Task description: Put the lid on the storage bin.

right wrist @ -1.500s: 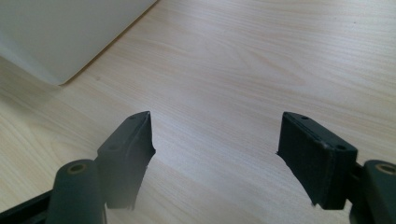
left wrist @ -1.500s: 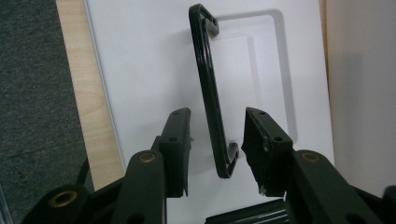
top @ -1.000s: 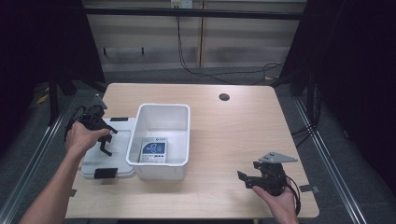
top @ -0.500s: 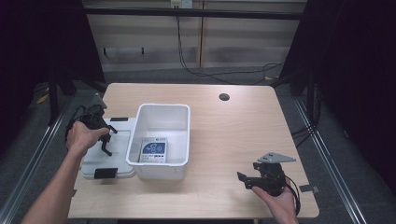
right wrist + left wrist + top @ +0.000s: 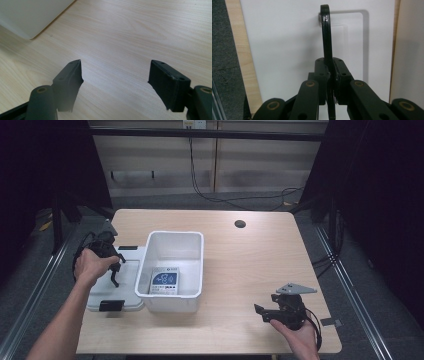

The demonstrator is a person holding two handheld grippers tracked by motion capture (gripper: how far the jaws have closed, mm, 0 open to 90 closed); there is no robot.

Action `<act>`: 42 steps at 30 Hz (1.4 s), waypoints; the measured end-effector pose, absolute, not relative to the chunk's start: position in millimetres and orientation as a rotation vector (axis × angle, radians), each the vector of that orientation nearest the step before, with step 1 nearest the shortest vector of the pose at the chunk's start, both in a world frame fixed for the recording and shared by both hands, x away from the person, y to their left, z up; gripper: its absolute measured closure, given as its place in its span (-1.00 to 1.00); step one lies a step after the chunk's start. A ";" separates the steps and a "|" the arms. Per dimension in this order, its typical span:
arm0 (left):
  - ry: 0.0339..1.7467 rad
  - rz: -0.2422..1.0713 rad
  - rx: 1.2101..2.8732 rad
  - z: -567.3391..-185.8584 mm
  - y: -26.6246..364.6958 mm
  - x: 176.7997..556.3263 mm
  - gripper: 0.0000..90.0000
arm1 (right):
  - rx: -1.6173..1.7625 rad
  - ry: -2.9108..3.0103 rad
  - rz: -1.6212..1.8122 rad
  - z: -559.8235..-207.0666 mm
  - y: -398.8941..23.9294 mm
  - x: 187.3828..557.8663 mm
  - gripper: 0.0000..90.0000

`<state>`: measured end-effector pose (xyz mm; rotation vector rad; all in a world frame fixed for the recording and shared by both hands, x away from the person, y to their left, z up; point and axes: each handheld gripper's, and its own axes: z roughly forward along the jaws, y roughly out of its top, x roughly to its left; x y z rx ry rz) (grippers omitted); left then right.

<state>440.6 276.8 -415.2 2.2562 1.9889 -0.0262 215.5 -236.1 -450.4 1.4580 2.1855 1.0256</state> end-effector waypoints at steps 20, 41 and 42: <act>1.993 -0.027 2.248 -396.5 289.0 436.2 0.89 | 1.458 2.178 1.026 -448.9 -236.1 214.7 -0.41; 1.985 -0.042 2.264 -359.4 298.6 428.7 0.88 | 1.462 2.177 1.021 -449.1 -236.4 214.7 -0.41; 1.985 -0.042 2.264 -359.4 298.6 428.7 0.88 | 1.462 2.177 1.020 -449.2 -236.5 214.7 -0.41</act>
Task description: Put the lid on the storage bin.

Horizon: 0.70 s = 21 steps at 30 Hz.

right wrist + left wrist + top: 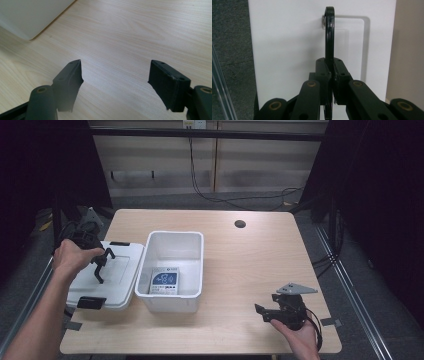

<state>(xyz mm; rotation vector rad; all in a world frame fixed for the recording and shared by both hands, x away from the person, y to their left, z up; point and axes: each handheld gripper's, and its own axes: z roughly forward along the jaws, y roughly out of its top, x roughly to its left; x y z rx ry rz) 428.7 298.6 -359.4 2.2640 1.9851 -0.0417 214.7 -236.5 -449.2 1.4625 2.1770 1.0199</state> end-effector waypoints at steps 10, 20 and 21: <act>1.958 -0.069 2.298 -353.5 291.8 427.1 0.89 | 1.460 2.178 1.019 -448.9 -236.4 213.7 -0.41; 1.936 -0.076 2.303 -338.7 295.6 421.4 0.88 | 1.461 2.179 1.011 -448.9 -235.9 213.3 -0.41; 1.936 -0.076 2.303 -338.7 295.6 421.4 0.88 | 1.457 2.179 1.011 -449.1 -235.9 213.6 -0.41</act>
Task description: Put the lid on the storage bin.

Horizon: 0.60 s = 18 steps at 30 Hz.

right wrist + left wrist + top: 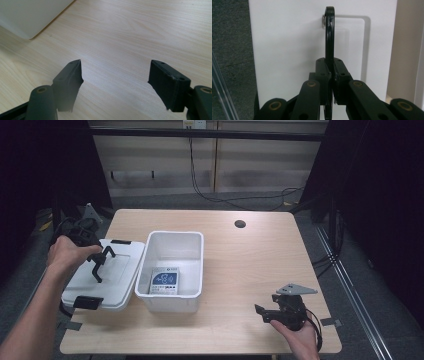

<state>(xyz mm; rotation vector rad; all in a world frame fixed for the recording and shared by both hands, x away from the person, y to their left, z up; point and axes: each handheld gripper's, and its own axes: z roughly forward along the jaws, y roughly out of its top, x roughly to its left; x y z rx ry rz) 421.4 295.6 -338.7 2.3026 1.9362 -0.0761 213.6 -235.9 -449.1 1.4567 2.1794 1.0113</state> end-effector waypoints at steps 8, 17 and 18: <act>1.944 -0.050 2.265 -323.1 302.3 418.3 0.88 | 1.465 2.179 1.009 -449.3 -236.0 213.6 -0.41; 1.939 -0.037 2.257 -307.7 304.4 414.9 0.88 | 1.477 2.180 1.005 -449.7 -235.8 213.8 -0.41; 1.940 -0.028 2.253 -306.4 304.9 414.3 0.88 | 1.477 2.180 1.005 -449.7 -235.8 213.8 -0.41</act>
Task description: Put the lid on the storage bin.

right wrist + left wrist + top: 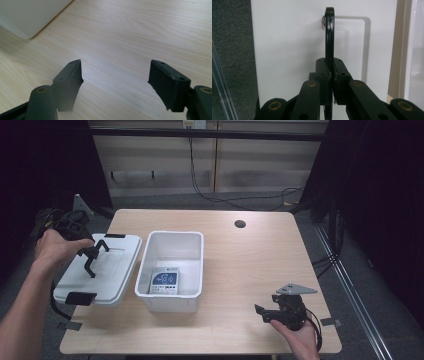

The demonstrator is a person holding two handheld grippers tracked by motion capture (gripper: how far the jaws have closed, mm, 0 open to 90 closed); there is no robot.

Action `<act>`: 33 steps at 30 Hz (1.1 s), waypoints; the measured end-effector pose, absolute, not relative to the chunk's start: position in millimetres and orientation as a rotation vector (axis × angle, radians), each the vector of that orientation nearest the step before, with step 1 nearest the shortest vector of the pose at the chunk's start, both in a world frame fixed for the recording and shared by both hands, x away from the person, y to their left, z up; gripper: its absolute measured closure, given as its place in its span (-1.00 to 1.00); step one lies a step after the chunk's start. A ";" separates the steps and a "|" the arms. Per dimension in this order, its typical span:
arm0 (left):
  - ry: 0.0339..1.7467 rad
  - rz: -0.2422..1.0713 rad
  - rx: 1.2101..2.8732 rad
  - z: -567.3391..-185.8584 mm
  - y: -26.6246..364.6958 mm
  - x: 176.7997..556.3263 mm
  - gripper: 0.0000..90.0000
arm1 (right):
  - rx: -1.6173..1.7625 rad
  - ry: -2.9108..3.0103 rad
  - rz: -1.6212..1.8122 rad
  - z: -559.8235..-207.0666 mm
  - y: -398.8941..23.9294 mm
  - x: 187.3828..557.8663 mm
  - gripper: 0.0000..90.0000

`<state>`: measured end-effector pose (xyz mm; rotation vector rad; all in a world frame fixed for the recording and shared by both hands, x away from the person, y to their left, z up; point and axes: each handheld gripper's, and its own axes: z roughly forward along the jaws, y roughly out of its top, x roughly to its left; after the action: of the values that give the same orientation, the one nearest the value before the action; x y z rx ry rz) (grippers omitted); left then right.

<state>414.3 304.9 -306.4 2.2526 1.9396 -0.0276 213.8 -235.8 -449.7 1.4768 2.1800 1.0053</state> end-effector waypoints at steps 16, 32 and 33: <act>1.863 -0.017 2.281 -275.6 293.0 409.3 0.89 | 1.472 2.180 1.008 -450.0 -235.6 214.5 -0.41; 1.786 -0.006 2.337 -259.3 253.3 409.2 0.89 | 1.468 2.181 1.006 -449.7 -235.7 214.2 -0.41; 1.780 -0.006 2.337 -258.0 250.7 409.2 0.89 | 1.467 2.182 1.005 -449.8 -235.7 214.3 -0.41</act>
<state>409.2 250.7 -258.0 2.3373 1.7800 -0.0064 214.3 -235.7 -449.8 1.4675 2.1818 1.0053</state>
